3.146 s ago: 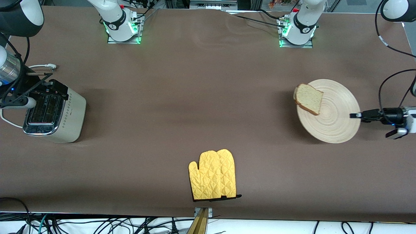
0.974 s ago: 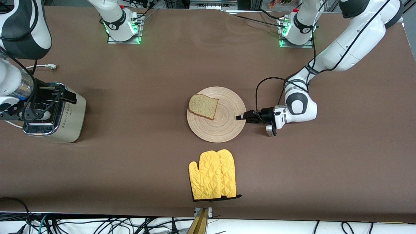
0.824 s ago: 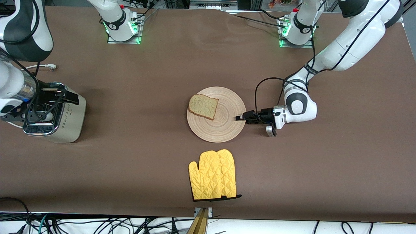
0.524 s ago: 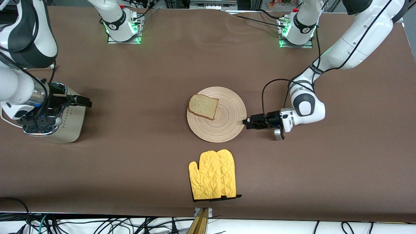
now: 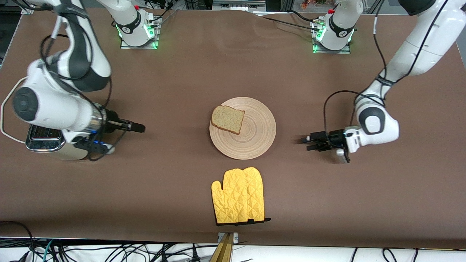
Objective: Move plate and put bread in toaster
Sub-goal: 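Release the plate with the left gripper while the right gripper reaches the bread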
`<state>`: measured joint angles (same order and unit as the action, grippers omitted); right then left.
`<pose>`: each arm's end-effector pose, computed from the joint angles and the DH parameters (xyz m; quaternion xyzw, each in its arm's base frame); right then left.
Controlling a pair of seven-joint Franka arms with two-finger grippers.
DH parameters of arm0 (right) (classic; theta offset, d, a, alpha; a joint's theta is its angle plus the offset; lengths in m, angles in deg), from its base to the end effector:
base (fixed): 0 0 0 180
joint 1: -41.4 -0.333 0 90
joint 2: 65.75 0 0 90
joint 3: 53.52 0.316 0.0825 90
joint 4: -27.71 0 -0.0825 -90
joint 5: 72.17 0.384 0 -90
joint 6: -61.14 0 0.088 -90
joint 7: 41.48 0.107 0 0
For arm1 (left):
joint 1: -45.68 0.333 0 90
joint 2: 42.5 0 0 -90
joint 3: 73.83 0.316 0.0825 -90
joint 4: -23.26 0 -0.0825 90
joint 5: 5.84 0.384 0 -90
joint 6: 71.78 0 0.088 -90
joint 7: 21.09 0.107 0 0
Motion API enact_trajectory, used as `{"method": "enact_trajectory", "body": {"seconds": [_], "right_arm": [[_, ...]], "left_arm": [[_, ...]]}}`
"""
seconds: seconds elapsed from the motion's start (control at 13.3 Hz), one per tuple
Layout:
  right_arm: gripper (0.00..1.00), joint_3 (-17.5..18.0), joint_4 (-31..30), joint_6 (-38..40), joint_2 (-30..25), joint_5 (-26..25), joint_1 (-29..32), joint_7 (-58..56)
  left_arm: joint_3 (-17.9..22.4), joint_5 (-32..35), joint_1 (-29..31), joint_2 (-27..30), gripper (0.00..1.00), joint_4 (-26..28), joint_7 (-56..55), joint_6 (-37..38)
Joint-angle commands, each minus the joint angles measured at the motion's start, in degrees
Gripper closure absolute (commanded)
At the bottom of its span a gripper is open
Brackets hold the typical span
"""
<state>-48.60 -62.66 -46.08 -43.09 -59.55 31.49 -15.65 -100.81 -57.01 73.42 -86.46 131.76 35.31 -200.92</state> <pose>0.6364 0.1787 0.4062 -0.9823 0.1350 0.0884 0.0950 0.5979 -0.0127 0.1243 0.8804 -0.0726 0.0473 0.4663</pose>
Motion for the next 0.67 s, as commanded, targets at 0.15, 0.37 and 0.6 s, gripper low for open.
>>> {"method": "enact_trajectory", "body": {"seconds": [0.15, 0.37, 0.6], "right_arm": [[0.0, -0.3, 0.8, -10.2, 5.8, 0.3, -9.5, 13.5], [0.0, -0.4, 0.9, -16.1, 9.9, -0.1, -14.3, 17.5], [0.0, -0.4, 1.1, -20.4, 13.3, -0.5, -17.9, 20.1]], "left_arm": [[1.7, 24.5, 4.8, 8.3, 0.0, -2.1, -13.1, 2.8], [1.0, 40.1, 4.4, 10.7, 0.0, -7.4, -25.2, 7.0], [0.9, 47.4, 4.1, 11.3, 0.0, -12.2, -30.3, 8.7]]}}
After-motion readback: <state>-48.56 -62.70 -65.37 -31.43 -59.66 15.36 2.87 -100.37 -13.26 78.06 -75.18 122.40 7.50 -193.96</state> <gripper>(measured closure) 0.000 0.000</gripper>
